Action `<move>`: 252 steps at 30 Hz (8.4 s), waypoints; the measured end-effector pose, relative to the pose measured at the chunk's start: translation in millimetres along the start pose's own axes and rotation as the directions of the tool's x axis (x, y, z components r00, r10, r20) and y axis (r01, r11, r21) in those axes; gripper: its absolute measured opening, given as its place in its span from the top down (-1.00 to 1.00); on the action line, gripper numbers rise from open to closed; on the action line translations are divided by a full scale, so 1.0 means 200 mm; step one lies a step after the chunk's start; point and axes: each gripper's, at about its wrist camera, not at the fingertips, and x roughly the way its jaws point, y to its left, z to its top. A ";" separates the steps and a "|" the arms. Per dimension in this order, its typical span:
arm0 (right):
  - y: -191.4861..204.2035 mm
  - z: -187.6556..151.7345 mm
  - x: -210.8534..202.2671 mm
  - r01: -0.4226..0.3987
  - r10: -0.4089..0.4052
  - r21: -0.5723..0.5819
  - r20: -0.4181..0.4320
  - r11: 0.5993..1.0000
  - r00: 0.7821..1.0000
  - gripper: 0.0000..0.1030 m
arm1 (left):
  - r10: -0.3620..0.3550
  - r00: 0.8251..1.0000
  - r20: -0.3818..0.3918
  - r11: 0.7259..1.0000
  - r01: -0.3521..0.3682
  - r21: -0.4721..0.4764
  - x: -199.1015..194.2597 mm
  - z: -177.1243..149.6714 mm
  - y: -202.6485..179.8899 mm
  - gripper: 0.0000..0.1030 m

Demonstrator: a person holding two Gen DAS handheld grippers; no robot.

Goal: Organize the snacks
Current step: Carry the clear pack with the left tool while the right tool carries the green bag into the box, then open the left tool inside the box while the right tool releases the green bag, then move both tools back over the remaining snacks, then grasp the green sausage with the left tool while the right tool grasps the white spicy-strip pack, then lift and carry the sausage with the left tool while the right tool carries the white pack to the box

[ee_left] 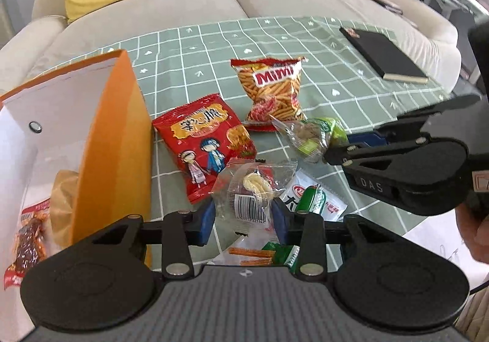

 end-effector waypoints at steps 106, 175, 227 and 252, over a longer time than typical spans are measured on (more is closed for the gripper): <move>1.05 0.29 -0.18 0.056 0.095 -0.578 0.228 0.814 0.969 0.23 | 0.288 0.957 0.029 0.927 -0.271 -0.259 -0.26 -0.09 0.86 -0.44; -0.04 -0.32 -0.19 0.054 -0.029 0.472 -0.059 0.880 0.998 -0.01 | -0.086 0.993 0.083 0.988 0.074 0.136 0.04 -0.18 -0.10 -0.18; 0.18 -0.25 -0.07 -0.020 0.022 0.310 -0.003 0.951 1.000 1.00 | -0.032 0.999 0.002 0.999 0.032 -0.043 -0.01 -0.31 0.00 0.53; 0.08 -0.30 -0.10 -0.010 0.014 0.383 -0.007 0.924 1.000 -0.13 | 0.041 0.998 0.038 0.999 -0.042 0.027 0.04 -0.33 -0.01 0.08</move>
